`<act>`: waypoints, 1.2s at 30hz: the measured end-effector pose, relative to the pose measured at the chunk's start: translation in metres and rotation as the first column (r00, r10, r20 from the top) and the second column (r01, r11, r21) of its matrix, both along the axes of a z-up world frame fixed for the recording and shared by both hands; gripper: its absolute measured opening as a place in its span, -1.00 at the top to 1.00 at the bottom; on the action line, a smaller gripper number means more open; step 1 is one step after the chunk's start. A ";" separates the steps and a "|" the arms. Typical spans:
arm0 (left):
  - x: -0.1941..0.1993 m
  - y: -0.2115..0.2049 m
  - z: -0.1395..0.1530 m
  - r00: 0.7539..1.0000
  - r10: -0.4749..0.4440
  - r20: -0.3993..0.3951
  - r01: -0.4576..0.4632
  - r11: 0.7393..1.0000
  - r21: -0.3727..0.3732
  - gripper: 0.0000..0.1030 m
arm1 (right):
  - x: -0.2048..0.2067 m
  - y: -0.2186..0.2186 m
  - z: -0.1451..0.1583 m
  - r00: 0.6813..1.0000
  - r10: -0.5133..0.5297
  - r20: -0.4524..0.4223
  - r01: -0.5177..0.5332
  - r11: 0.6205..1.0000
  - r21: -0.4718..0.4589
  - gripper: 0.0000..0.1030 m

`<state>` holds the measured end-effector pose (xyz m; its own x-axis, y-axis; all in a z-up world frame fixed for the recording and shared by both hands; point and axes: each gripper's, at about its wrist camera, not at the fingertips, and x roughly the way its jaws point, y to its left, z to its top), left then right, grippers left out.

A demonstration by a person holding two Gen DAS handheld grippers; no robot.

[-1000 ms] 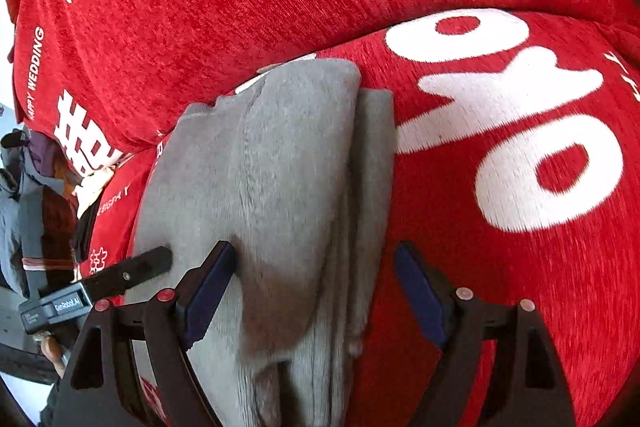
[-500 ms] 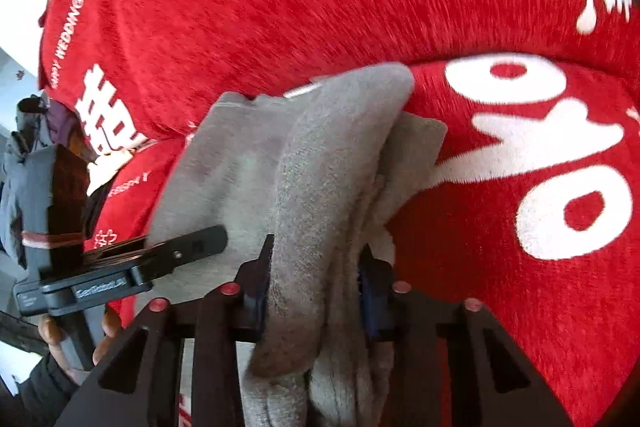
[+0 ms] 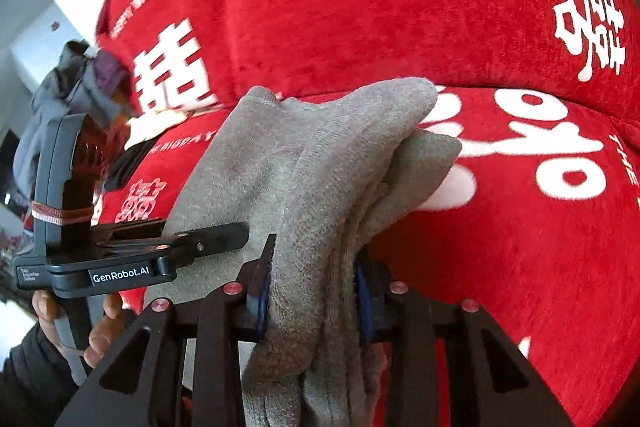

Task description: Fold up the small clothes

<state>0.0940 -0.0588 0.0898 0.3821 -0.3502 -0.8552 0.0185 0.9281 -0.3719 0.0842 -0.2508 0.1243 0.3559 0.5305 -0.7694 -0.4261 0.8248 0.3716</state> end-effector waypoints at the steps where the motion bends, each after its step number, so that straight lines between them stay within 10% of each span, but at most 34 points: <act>1: -0.012 0.004 -0.001 1.000 0.004 -0.001 -0.004 1.000 0.004 0.20 | -0.008 0.003 -0.001 1.000 0.004 0.002 -0.004 1.000 0.002 0.29; 13: -0.064 0.027 -0.033 0.999 0.041 0.019 -0.041 0.999 0.035 0.19 | -0.058 0.024 -0.040 1.000 0.004 -0.007 -0.004 1.000 0.008 0.29; 18: -0.078 0.041 -0.049 0.996 0.078 0.047 -0.080 0.996 0.044 -0.55 | -0.056 0.013 -0.058 0.999 -0.014 -0.034 0.014 1.000 0.003 0.17; 24: -0.098 0.074 -0.039 0.984 0.176 0.024 -0.177 0.984 0.028 -0.63 | -0.066 -0.010 -0.049 0.996 -0.077 -0.034 0.076 0.997 -0.029 -0.10; 29: -0.109 0.070 -0.008 0.975 0.182 0.130 -0.195 0.976 0.100 -0.63 | -0.104 0.023 -0.010 0.976 0.128 0.178 -0.104 0.985 -0.138 -0.23; 33: -0.096 0.048 -0.022 0.983 0.144 0.117 -0.175 0.933 0.316 -0.63 | -0.122 0.048 -0.019 0.947 0.271 0.175 -0.240 0.955 -0.176 -0.25; 36: -0.096 0.057 -0.040 0.981 0.169 0.097 -0.190 0.939 0.285 -0.74 | -0.124 0.046 -0.044 0.956 0.269 0.115 -0.242 0.949 -0.204 -0.25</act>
